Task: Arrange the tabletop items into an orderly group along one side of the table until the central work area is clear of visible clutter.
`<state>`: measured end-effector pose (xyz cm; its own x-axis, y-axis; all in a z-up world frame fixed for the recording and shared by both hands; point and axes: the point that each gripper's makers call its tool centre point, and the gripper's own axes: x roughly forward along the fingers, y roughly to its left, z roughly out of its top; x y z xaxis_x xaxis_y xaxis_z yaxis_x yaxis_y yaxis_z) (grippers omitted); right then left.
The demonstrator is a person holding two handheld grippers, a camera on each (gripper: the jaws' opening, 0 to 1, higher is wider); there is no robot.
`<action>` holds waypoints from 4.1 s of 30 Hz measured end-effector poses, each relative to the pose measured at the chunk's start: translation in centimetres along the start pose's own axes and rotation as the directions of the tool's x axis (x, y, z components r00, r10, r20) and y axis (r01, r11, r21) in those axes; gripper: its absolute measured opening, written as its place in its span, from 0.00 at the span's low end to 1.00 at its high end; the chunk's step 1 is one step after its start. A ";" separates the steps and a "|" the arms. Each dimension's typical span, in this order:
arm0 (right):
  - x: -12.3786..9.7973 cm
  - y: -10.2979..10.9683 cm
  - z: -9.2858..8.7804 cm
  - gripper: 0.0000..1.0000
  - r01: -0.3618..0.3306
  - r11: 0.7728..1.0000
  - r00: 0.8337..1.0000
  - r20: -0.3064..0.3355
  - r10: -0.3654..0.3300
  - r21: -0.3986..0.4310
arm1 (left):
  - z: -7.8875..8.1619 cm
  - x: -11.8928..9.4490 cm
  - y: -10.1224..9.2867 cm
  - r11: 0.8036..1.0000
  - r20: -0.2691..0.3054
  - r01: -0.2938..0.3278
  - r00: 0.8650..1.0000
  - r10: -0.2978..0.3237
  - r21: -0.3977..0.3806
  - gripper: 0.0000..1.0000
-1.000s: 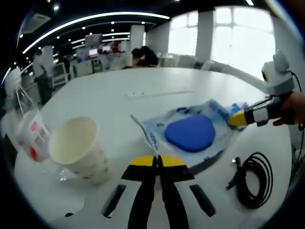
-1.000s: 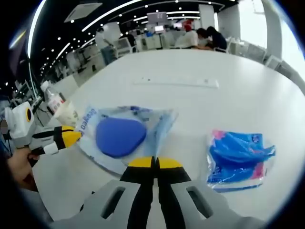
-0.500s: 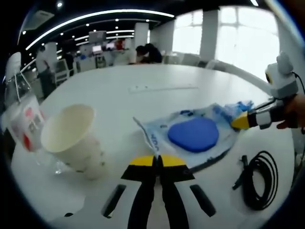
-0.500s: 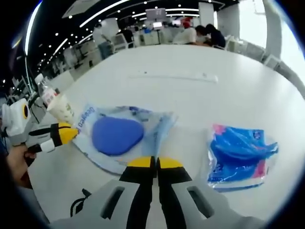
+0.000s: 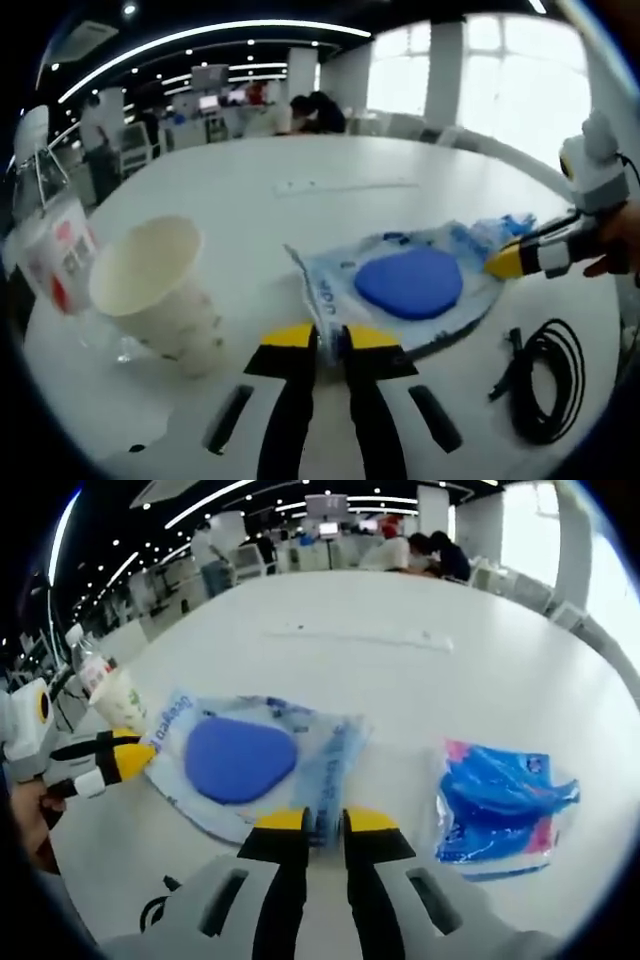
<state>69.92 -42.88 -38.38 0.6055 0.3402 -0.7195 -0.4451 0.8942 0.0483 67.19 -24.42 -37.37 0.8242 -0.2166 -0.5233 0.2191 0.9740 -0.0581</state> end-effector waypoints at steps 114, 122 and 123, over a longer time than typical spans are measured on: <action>-5.8 4.8 -9.0 0.08 -0.152 0.985 0.974 -0.182 0.135 -0.084 | -0.2 -17.3 -8.3 0.892 -0.034 0.412 0.910 -0.413 0.184 0.99; -6.8 5.8 -8.5 0.03 -0.200 0.979 0.967 -0.164 0.192 -0.033 | -0.4 -17.2 -8.0 0.896 -0.039 0.406 0.913 -0.406 0.182 0.99; -6.9 5.9 -8.4 0.03 -0.204 0.978 0.967 -0.163 0.196 -0.032 | -0.4 -17.2 -7.9 0.896 -0.040 0.406 0.913 -0.406 0.181 0.99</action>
<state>57.56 -42.39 -38.94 0.3903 0.4568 -0.7993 -0.5804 0.7960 0.1715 51.07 -28.39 -28.27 0.6430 -0.5902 -0.4880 0.6255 0.7724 -0.1101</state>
